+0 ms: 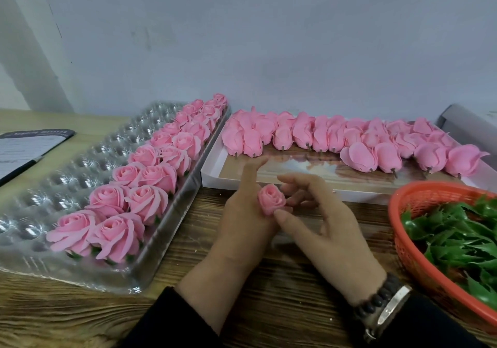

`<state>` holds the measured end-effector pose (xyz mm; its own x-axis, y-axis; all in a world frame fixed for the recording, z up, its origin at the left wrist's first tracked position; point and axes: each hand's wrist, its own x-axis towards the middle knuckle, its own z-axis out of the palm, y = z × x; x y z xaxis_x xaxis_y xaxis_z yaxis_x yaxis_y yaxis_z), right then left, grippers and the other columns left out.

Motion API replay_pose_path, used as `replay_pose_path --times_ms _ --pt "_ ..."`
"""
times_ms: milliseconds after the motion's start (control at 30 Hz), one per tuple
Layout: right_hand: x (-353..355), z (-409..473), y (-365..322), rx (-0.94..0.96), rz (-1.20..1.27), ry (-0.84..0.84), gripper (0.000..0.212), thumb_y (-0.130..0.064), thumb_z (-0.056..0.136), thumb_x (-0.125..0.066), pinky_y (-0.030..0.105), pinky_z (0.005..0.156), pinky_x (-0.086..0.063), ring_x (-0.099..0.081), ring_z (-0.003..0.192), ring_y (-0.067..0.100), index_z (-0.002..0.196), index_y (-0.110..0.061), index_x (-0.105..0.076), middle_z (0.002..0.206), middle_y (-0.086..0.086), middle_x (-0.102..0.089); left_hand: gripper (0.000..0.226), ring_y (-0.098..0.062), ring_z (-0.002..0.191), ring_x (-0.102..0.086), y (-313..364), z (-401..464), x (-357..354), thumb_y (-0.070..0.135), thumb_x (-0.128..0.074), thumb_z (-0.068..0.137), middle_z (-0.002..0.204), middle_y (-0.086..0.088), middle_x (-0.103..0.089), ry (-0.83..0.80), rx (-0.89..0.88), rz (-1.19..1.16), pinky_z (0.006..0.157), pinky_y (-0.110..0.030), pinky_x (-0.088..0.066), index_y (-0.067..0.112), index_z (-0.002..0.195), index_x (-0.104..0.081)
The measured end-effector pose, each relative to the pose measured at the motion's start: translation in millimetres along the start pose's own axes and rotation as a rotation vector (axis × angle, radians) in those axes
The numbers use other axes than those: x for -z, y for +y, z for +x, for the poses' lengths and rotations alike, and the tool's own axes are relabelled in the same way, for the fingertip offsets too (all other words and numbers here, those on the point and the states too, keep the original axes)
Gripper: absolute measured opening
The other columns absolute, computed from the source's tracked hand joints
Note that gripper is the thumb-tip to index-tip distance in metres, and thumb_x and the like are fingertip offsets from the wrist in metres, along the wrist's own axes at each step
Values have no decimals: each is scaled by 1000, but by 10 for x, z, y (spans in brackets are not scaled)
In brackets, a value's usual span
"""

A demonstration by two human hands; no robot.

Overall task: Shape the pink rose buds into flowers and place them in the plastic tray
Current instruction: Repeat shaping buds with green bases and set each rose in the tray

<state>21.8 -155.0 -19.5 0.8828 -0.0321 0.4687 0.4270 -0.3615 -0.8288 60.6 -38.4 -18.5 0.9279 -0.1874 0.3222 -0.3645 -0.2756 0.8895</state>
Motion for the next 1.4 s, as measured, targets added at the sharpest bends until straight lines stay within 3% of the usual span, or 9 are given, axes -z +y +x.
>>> replay_pose_path --times_ms 133,333,433,567,733,867,1033,1200,1400 --pt "16 21 16 38 -11 -70 37 -16 78 -65 16 83 -46 -57 95 -2 107 -39 -61 101 -23 -61 87 11 78 -61 -3 -28 -27 0 -73 69 82 18 -63 -97 -58 16 70 -4 -44 53 121 -28" --pt "104 55 46 -78 145 39 32 6 78 -65 10 61 -45 -57 64 -2 82 -26 -64 70 -16 -65 103 0 85 -62 -9 -34 -3 1 -77 65 100 1 -62 -188 45 -104 75 -12 -49 42 140 -20" --pt "132 74 41 -89 213 87 29 9 78 -63 9 58 -44 -52 58 -1 80 -20 -62 64 -12 -61 80 -15 88 -61 -26 -16 0 5 -78 67 101 -1 -61 -212 148 -43 81 -29 -52 25 132 -37" --pt "119 56 -2 -62 219 26 28 8 79 -61 11 57 -46 -53 62 0 79 -20 -63 68 -10 -62 47 -17 89 -60 -40 -18 -24 13 -79 67 99 -1 -64 -206 140 2 75 -29 -52 17 106 -53" --pt "91 36 7 -55 80 -39 20 -11 75 -62 38 66 -55 -60 74 13 85 -29 -61 78 -4 -64 37 -14 78 -57 -31 -31 -51 3 -78 65 85 -1 -64 -203 125 -40 67 -25 -47 18 86 -51" --pt "66 36 1 25 -62 -50 21 -32 65 -49 10 67 -41 -54 77 3 84 -33 -57 85 -13 -59 32 -4 69 -54 -3 -53 -79 4 -75 68 76 7 -61 -187 134 -58 61 -15 -44 19 85 -52" --pt "43 21 -36 152 -208 -75 27 -29 71 -44 12 72 -42 -53 88 4 95 -37 -54 92 -15 -55 20 -14 80 -64 58 -47 -76 -3 -66 77 85 -3 -68 -188 144 -128 71 -25 -53 10 92 -62" --pt "38 -16 -21 175 -71 20 38 -27 82 -38 17 73 -45 -57 85 8 119 -32 -48 97 -12 -57 21 -1 65 -62 123 -34 -45 -1 -70 75 70 6 -66 -157 163 -236 59 -12 -50 17 86 -68" --pt "-2 6 66 47 -91 178 38 1 69 -48 9 67 -40 -53 76 6 89 -33 -49 79 -2 -55 12 -20 66 -59 80 -50 -67 4 -72 72 67 -11 -63 6 258 -589 63 -28 -50 11 65 -64"
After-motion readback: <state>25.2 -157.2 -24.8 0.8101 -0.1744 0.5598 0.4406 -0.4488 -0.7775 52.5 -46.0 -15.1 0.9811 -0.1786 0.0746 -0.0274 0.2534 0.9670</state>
